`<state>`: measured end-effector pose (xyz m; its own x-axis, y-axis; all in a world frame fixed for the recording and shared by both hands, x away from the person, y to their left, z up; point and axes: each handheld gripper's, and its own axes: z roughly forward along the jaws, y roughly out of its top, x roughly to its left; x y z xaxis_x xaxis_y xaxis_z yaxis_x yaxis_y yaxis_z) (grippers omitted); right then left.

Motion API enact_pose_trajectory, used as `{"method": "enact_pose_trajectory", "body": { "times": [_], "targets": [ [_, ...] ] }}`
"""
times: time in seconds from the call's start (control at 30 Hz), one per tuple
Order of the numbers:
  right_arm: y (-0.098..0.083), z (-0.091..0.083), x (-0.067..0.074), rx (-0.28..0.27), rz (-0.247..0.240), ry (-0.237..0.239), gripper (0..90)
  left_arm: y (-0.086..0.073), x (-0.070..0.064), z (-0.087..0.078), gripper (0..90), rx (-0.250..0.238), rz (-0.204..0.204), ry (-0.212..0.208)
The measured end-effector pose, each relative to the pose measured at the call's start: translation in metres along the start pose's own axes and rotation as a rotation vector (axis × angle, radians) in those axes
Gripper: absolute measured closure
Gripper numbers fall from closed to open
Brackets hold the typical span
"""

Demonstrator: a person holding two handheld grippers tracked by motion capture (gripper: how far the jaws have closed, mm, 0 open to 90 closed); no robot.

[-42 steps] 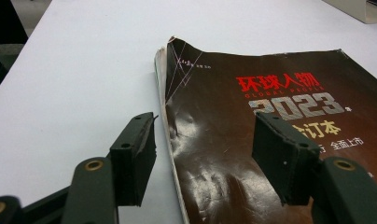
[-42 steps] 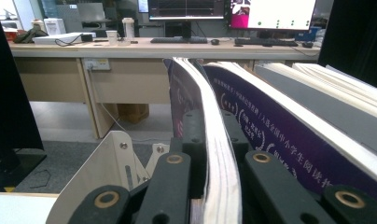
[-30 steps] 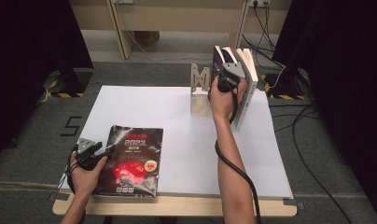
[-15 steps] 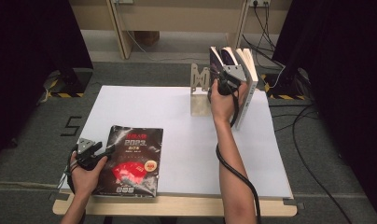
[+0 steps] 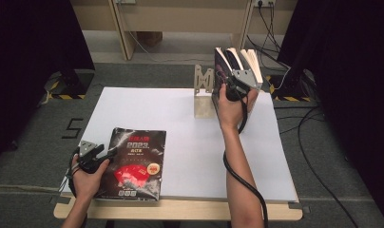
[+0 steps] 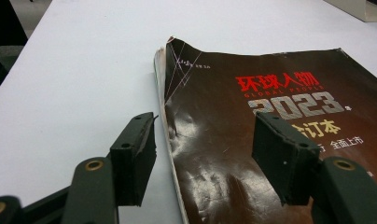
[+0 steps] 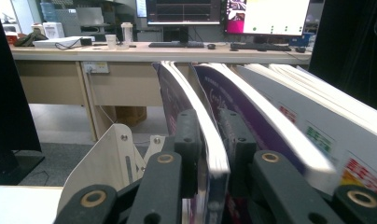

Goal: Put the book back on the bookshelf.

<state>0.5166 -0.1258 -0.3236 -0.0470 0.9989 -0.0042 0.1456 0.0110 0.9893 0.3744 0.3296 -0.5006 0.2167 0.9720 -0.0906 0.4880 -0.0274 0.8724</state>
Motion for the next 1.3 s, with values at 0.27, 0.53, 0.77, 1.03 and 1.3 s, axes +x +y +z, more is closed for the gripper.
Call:
{"method": "enact_pose_trajectory", "body": {
  "times": [0.27, 0.53, 0.77, 1.03, 1.3],
  "targets": [
    [-0.005, -0.013, -0.008, 0.003, -0.03, -0.006, 80.2, 0.0, 0.0, 0.0, 39.1, 0.002, 0.002, 0.002],
    [-0.009, -0.023, -0.013, 0.001, -0.038, -0.006, 80.4, 0.0, -0.001, 0.0, 39.2, 0.006, 0.003, 0.005],
    [-0.006, -0.028, -0.017, 0.007, -0.034, 0.0, 80.9, 0.0, 0.0, 0.0, 39.2, 0.005, 0.001, 0.004],
    [-0.014, -0.038, -0.023, 0.014, -0.039, 0.008, 80.6, 0.0, -0.001, 0.0, 39.2, 0.0, 0.006, 0.004],
    [-0.024, -0.051, -0.025, 0.002, 0.023, 0.019, 68.6, 0.0, 0.0, 0.0, 39.1, 0.002, -0.006, 0.0]
  ]
}}
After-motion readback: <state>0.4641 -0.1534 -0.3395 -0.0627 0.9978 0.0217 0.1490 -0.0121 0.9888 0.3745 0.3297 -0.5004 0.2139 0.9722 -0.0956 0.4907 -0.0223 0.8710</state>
